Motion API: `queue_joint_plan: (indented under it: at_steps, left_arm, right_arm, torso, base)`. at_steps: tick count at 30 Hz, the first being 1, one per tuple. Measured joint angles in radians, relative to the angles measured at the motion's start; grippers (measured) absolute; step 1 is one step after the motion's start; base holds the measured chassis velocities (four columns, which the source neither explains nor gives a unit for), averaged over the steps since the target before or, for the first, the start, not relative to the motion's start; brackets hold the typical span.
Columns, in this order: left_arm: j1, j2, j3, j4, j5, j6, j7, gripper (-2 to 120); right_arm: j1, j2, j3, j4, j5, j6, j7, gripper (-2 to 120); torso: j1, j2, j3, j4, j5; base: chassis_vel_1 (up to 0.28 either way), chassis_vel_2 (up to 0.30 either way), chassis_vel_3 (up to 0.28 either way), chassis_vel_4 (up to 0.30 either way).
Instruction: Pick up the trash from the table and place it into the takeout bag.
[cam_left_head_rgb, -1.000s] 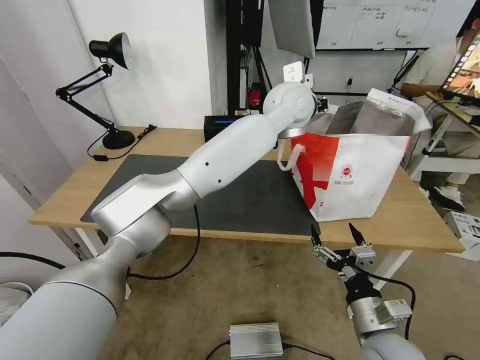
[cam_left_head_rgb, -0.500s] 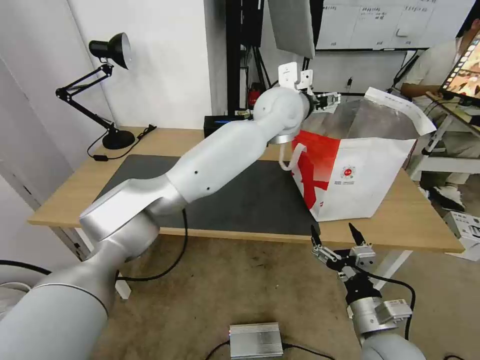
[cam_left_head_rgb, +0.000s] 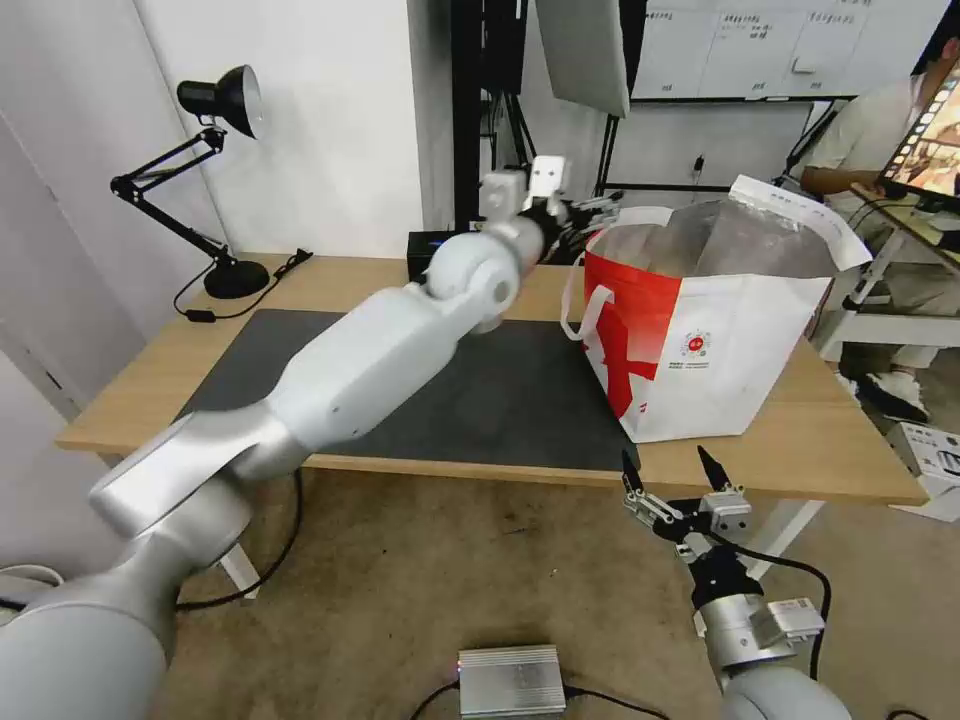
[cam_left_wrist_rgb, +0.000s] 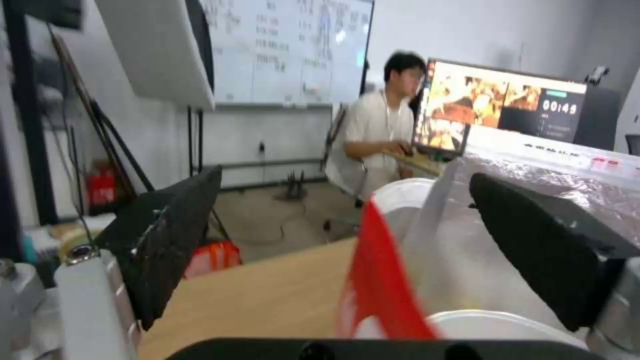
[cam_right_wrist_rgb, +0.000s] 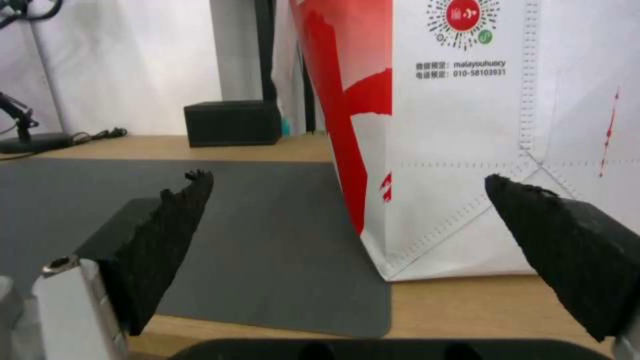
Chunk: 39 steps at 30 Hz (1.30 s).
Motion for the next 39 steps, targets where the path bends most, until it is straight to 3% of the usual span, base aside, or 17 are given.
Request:
queue_joint_plan:
  at_steps: [7, 17, 20, 29, 32, 39]
  left_arm:
    - [0.104, 0.093, -0.077, -0.067, 0.140, -0.046, 0.075, 100]
    - [0.237, 0.194, -0.188, -0.172, 0.205, -0.051, 0.089, 100]
    - [0.346, 0.244, -0.269, -0.226, 0.249, -0.057, 0.098, 100]
    - [0.529, 0.288, -0.402, -0.315, 0.293, -0.061, 0.108, 100]
    - [0.667, 0.317, -0.506, -0.382, 0.335, -0.072, 0.119, 100]
    - [0.835, 0.319, -0.617, -0.459, 0.397, -0.080, 0.120, 100]
  right_arm:
    - [0.000, 0.000, 0.000, 0.000, 0.000, 0.000, 0.000, 100]
    - [0.000, 0.000, 0.000, 0.000, 0.000, 0.000, 0.000, 100]
    - [0.000, 0.000, 0.000, 0.000, 0.000, 0.000, 0.000, 100]
    - [0.000, 0.000, 0.000, 0.000, 0.000, 0.000, 0.000, 100]
    - [0.000, 0.000, 0.000, 0.000, 0.000, 0.000, 0.000, 100]
    - [0.000, 0.000, 0.000, 0.000, 0.000, 0.000, 0.000, 100]
  torso:
    - [0.000, 0.000, 0.000, 0.0000, -0.0001]
    - [0.000, 0.000, 0.000, 0.0000, 0.0000]
    - [0.000, 0.000, 0.000, 0.0000, 0.0001]
    - [0.000, 0.000, 0.000, 0.0000, 0.0001]
    - [0.000, 0.000, 0.000, 0.0000, 0.0002]
    - [0.000, 0.000, 0.000, 0.0000, 0.0001]
  base:
    - [0.000, 0.000, 0.000, 0.000]
    - [0.000, 0.000, 0.000, 0.000]
    - [0.000, 0.000, 0.000, 0.000]
    - [0.000, 0.000, 0.000, 0.000]
    - [0.000, 0.000, 0.000, 0.000]
    - [0.000, 0.000, 0.000, 0.000]
